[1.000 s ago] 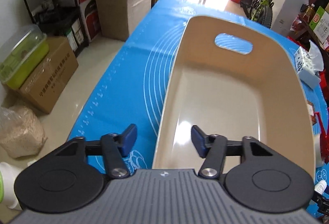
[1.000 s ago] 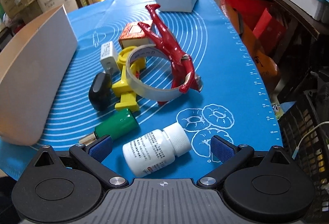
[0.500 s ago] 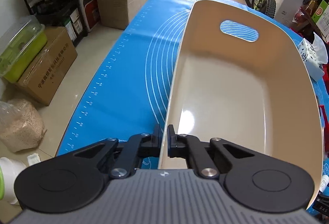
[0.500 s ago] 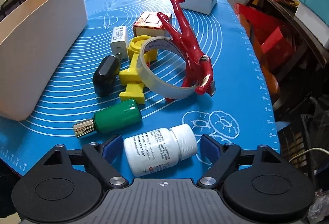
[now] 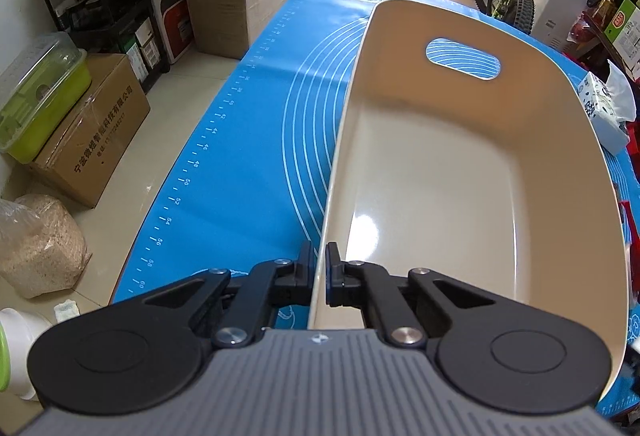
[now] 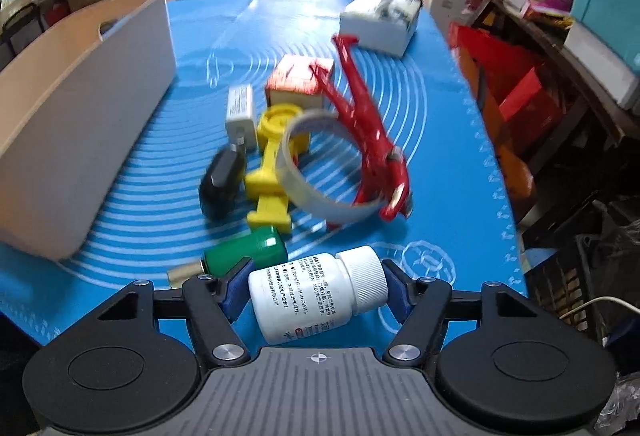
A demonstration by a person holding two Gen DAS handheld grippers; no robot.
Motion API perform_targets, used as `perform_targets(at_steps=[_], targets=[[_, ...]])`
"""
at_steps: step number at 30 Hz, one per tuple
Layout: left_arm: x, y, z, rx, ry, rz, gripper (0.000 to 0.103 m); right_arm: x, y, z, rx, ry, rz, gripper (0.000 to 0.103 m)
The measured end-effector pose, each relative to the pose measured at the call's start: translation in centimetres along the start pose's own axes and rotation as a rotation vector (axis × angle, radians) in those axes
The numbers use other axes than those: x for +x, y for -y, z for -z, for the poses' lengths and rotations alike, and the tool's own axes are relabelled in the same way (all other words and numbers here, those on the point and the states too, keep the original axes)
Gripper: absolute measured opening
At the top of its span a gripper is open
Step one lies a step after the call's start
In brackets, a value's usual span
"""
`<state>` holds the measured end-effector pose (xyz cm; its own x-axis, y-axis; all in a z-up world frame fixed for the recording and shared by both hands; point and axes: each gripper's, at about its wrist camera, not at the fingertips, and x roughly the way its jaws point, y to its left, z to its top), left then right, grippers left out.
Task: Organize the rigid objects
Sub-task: 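Lift the pill bottle with the right tool and drop it into the basket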
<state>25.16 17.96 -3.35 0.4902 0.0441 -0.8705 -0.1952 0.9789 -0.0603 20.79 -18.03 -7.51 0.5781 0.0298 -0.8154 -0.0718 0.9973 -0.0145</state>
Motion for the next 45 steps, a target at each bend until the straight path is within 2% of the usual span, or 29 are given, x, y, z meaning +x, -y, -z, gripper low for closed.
perform_targets(at_steps=[5,10,17,24,28,31,38,45], targets=[[0.0,0.0,0.0,0.000,0.001,0.000,0.007,-2.7,-0.6,-1.7,0.013,0.098,0.025,0.069],[0.0,0.0,0.1,0.005,0.003,-0.001,0.007,-5.2,-2.0,-4.9,0.038,0.245,0.001,0.069],[-0.1,0.2,0.2,0.012,0.004,-0.002,0.006,-6.4,-6.6,-10.3,0.031,0.403,-0.108,0.069],[-0.2,0.2,0.2,0.020,0.006,-0.004,0.006,-5.8,-12.4,-13.4,-0.033,0.456,-0.215,0.069],[-0.2,0.2,0.3,0.021,0.008,-0.006,0.007,-5.0,-14.8,-14.2,-0.064,0.447,-0.249,0.069],[-0.2,0.3,0.3,0.023,0.010,-0.009,0.007,-3.7,-16.5,-14.4,-0.092,0.407,-0.262,0.069],[-0.2,0.4,0.4,0.033,0.014,-0.021,0.007,-0.2,-19.4,-12.9,-0.166,0.263,-0.248,0.069],[-0.2,0.4,0.4,0.034,0.015,-0.024,0.008,2.0,-20.2,-12.1,-0.201,0.135,-0.244,0.069]])
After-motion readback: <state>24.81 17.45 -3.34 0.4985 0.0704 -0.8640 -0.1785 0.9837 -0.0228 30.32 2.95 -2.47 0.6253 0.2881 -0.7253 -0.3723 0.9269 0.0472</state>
